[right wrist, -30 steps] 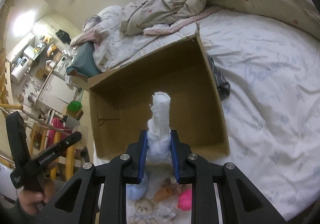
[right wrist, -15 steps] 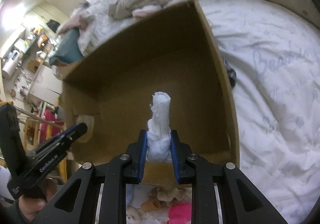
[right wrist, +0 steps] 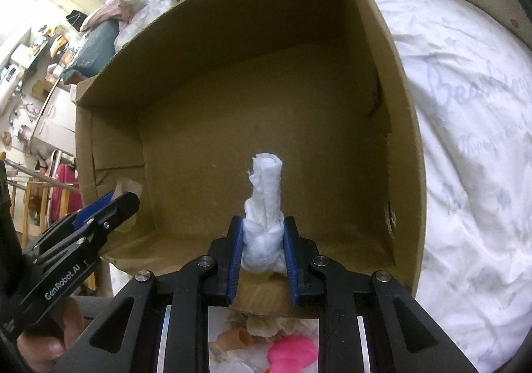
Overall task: Organize soft objects
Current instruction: 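Carry the white sock and beige cloth into the box and open both grippers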
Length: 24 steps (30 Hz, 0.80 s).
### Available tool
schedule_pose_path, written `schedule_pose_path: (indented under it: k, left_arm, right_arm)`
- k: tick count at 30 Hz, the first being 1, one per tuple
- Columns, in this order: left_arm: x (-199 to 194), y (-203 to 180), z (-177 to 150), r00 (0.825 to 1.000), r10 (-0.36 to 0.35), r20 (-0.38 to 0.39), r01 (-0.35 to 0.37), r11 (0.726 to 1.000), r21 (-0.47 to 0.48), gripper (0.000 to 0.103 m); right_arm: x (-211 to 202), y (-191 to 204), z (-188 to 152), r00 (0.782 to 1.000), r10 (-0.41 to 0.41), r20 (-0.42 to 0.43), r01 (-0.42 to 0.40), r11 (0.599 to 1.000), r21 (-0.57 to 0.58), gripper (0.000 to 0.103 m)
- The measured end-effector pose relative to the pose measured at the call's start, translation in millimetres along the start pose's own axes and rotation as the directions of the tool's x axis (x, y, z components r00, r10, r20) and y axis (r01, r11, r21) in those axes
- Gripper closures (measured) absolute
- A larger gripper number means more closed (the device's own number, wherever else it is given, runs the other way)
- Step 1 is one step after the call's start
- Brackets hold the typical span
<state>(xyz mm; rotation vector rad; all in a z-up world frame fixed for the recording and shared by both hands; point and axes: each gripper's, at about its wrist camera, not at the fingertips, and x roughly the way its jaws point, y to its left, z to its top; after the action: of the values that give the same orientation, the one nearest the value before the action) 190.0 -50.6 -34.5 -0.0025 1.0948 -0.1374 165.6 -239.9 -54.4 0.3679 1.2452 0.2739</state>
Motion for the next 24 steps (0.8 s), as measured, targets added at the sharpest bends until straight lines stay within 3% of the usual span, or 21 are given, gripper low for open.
schedule_pose_path:
  k: [4,6,8,9,10,14,24]
  left_arm:
    - [-5.1,1.8,0.7,0.999,0.019,0.027,-0.019,1.000,0.004,0.047]
    - [-7.9,2.6,0.9,0.999,0.019,0.038,-0.020,1.000,0.003,0.030]
    - [-12.2,3.4,0.7,0.998,0.018,0.052,-0.018,1.000,-0.004,0.025]
    - [-13.9,3.9,0.8,0.998,0.017,0.059,-0.016,1.000,-0.006,0.024]
    - [-16.9,4.3,1.0,0.997,0.016,0.071,-0.016,1.000,-0.009,0.023]
    - [-25.0,4.6,2.7,0.993,0.031,0.115,-0.030,0.999,-0.009,0.015]
    - [-29.7,9.8,-0.1,0.992,0.056,0.116,-0.054,0.998,-0.019,0.015]
  right_arm:
    - [-4.0,1.6,0.0,1.000,0.007,0.018,-0.007,1.000,-0.011,0.078]
    - [-7.3,2.2,0.3,0.999,0.002,0.033,-0.002,1.000,-0.019,0.075]
    - [-12.4,0.4,0.2,0.999,0.011,0.053,-0.010,1.000,-0.009,0.060]
    - [-15.8,1.0,1.2,0.998,0.007,0.065,-0.006,1.000,-0.006,0.032]
    - [-20.8,1.1,1.2,0.996,0.008,0.092,-0.007,1.000,-0.003,0.020]
    - [-34.3,5.5,5.7,0.986,0.000,0.164,0.004,1.000,-0.026,0.020]
    - [-36.5,7.5,7.1,0.985,-0.031,0.171,0.037,0.999,-0.029,0.020]
